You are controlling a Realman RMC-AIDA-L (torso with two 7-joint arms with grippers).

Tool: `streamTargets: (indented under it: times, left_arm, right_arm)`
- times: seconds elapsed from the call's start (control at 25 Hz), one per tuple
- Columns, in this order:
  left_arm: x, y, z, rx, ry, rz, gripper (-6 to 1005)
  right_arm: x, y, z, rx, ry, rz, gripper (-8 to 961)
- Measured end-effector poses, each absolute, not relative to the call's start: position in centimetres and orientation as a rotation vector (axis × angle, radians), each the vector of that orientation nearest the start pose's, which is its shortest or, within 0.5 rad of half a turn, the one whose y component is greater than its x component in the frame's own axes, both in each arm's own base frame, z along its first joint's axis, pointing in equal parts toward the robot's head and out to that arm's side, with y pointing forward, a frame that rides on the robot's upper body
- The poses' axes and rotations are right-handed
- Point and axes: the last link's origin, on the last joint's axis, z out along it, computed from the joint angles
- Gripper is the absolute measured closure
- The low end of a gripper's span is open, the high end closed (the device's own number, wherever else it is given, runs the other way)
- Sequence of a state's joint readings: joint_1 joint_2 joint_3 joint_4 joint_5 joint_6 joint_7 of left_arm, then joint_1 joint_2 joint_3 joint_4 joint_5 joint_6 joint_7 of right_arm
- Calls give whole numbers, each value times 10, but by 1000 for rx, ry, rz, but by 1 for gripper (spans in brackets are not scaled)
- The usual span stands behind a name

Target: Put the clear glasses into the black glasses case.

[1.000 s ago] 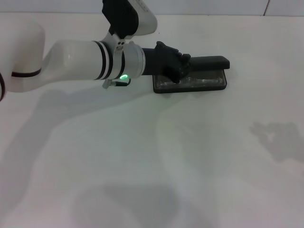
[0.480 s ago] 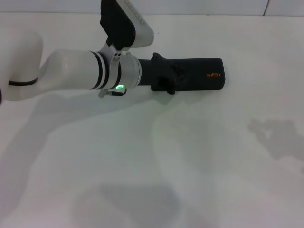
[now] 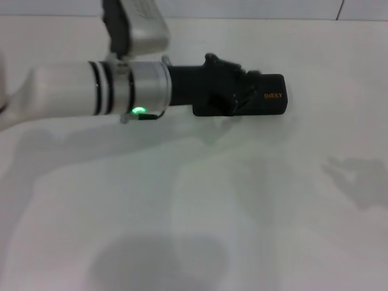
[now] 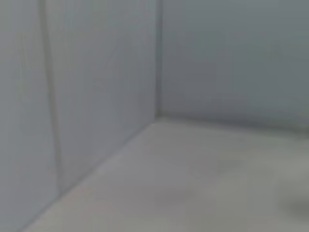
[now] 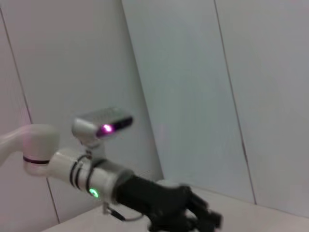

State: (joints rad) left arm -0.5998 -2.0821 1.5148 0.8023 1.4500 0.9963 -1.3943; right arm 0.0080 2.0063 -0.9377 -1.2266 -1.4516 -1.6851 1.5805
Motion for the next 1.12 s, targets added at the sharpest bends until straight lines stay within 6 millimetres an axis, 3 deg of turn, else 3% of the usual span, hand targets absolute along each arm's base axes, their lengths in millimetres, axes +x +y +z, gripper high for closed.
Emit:
streamTargets:
  times: [0.12,0.28,0.4,0.48,0.68,0.84,1.12]
  left_arm:
    - [-144,357,-39,-2752,-175,-831,807]
    - [-153,322,7,-2722,6,-1117,805]
    - [-159,310,26,-2722,8,-1225,693]
    - [-165,306,34,-2756,-82,-1249,619]
    - [-178,298,40,-2747,-202,-1275,437]
    - [-192,290,42,-2796,-250,-1247,301]
    - [-216,282,48,-2835,-376,-1278,301]
  right_arm:
    - [277,237,109,-2486,558,937,759]
    - [270,246,99,-2531,536,998,678]
    - [264,250,94,-2570,490,1021,618]
    - [259,254,87,-2599,453,1038,564]
    - [243,265,69,-2679,377,1076,392]
    - [230,272,56,-2740,321,1110,326]
    - [211,280,45,-2820,245,1132,206]
